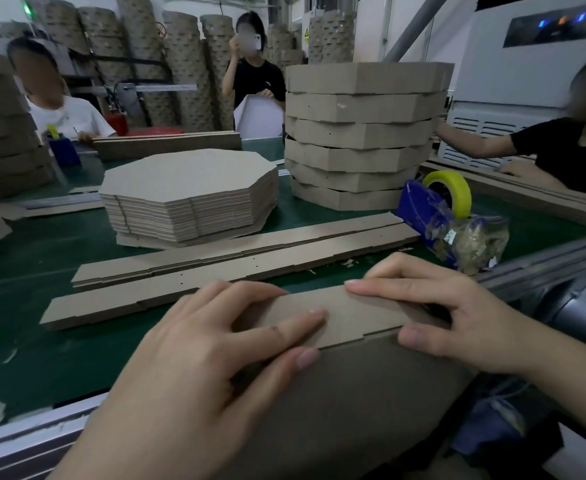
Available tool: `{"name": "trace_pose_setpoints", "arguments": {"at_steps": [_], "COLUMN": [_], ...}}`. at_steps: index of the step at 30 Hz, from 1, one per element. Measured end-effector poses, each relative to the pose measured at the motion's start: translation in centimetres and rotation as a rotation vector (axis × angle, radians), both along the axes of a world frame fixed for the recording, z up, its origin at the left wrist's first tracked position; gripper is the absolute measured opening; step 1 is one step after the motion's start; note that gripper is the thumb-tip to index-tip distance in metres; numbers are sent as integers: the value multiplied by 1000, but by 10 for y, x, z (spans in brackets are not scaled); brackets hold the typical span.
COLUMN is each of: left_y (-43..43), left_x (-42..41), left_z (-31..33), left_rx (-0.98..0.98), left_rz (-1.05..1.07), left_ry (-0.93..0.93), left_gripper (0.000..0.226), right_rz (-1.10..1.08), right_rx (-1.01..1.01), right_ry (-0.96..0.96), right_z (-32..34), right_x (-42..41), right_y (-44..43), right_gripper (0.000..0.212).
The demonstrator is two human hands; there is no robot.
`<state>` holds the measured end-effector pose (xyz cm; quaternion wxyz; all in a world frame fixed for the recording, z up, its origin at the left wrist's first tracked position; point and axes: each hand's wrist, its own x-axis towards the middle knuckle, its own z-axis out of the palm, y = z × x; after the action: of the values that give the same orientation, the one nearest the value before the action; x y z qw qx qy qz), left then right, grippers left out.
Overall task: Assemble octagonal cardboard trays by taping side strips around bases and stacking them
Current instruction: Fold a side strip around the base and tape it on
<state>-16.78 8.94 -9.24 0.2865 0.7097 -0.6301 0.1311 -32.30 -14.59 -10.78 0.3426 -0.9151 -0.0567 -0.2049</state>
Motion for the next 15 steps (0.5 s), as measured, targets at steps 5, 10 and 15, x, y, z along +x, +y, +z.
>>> {"name": "trace_pose_setpoints", "arguments": {"at_steps": [5, 10, 15], "left_y": [-8, -11, -13], "left_x": [1, 3, 0], "left_z": [3, 4, 5], "left_rx": [53, 99, 85], "left_rz": [-12, -18, -3], "left_ry": [-12, -58, -116], "left_gripper": [34, 36, 36], "right_rz": [-14, -10, -2], "right_rx": [-29, -28, -38], "right_ry": [-22, 1, 16], "right_z": [4, 1, -2], "right_x": [-1, -1, -1], "right_y": [-5, -11, -12], "right_gripper": [53, 53, 52]}}
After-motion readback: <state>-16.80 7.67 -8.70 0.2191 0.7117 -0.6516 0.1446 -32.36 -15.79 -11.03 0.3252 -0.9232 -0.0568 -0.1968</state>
